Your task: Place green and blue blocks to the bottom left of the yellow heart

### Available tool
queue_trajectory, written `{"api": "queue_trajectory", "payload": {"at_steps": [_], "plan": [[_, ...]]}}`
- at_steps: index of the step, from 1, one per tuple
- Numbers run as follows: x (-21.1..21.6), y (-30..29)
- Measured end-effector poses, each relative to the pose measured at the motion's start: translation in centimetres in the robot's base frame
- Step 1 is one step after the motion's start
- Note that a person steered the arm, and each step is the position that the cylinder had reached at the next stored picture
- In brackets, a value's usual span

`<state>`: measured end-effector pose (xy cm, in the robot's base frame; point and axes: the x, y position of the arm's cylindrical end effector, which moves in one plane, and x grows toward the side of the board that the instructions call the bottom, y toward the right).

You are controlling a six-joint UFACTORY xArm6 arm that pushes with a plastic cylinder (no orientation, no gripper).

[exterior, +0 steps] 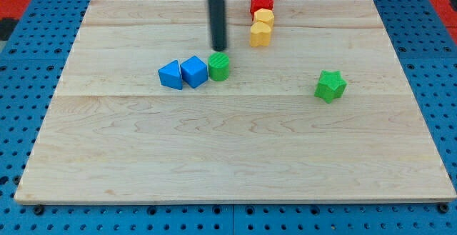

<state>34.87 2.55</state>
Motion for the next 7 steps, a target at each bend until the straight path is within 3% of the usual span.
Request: {"api": "queue_trajectory", "payload": {"at_steps": [2, 3, 4, 5, 6, 7], "plan": [[4.3, 20.3], [7.4, 16.4], [6.2, 3.6], [6.1, 5.5], [7.9, 13.0], [11.5, 8.8]]}}
